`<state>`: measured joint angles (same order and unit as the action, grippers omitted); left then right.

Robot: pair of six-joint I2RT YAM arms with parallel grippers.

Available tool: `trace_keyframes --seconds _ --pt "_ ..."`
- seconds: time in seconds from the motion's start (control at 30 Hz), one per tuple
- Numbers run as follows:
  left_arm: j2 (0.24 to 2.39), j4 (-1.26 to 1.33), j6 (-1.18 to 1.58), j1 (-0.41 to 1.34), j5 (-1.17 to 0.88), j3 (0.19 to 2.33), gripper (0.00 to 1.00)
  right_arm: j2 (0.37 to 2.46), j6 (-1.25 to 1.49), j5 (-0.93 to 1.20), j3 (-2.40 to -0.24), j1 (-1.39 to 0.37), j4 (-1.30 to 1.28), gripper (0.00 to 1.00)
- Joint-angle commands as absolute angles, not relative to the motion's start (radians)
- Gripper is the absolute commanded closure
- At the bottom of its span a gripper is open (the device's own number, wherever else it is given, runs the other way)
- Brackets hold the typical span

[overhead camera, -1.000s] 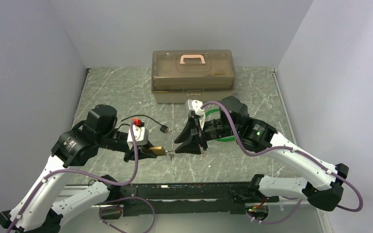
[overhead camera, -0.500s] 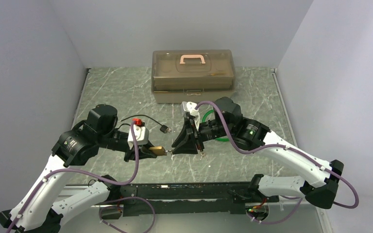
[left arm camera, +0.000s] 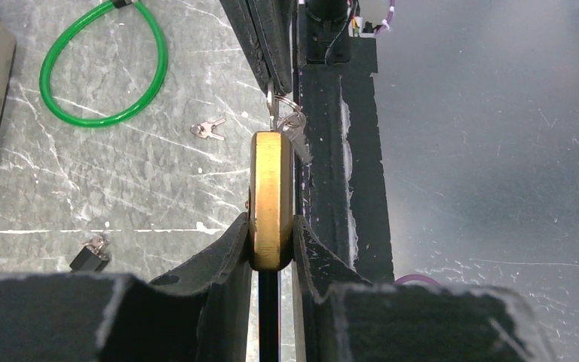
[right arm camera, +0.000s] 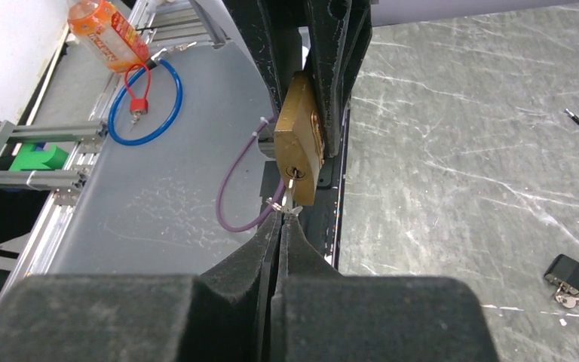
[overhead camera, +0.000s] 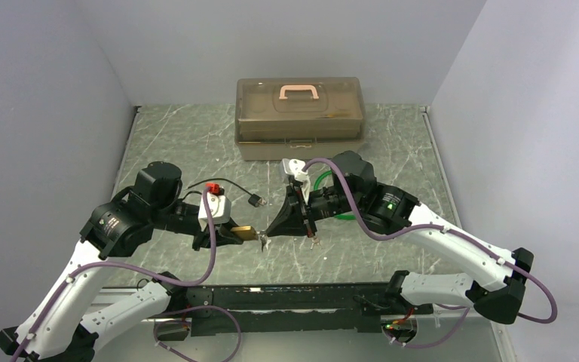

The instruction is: Unlock with the key

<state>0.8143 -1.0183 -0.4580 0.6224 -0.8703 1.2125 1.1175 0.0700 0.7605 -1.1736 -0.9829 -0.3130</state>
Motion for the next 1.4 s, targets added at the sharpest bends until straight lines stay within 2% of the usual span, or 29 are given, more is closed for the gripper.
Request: trace_keyframes --seconds 0.0,0.73,0.77,0.8,0.9,0.93,1.07,1.2,1.37 --pt "0.797 -0.956 -0.454 0.624 -0.937 1.258 1.0 1.128 0.04 0.731 -1.222 -0.997 -0.285 1.0" --pt "0.836 -0.961 -0.466 0.624 -0.932 1.306 1.0 1.253 -0.019 0.513 -1.302 -1.185 -0.312 1.0" --pt "0.839 -0.97 -0.484 0.624 -0.919 1.314 1.0 1.251 -0.007 0.509 -1.302 -1.184 -0.312 0.98" --pt "0.841 -0.987 -0.511 0.625 -0.906 1.324 1.0 1.242 -0.002 0.505 -1.298 -1.184 -0.314 0.91" --pt "0.847 -1.047 -0.62 0.63 -0.856 1.355 1.0 1.173 -0.003 0.448 -1.279 -1.178 -0.342 0.58" --pt "0.845 -1.058 -0.637 0.632 -0.844 1.362 1.0 1.142 -0.004 0.421 -1.265 -1.17 -0.344 0.51" --pt "0.837 -1.077 -0.649 0.635 -0.844 1.366 1.0 1.042 -0.017 0.414 -1.232 -1.121 -0.332 0.42" --pt "0.831 -1.078 -0.641 0.634 -0.838 1.37 1.0 1.043 -0.056 0.414 -1.304 -1.101 -0.409 0.41" --pt "0.825 -1.073 -0.63 0.634 -0.836 1.368 1.0 1.073 -0.036 0.421 -1.31 -1.1 -0.376 0.41"
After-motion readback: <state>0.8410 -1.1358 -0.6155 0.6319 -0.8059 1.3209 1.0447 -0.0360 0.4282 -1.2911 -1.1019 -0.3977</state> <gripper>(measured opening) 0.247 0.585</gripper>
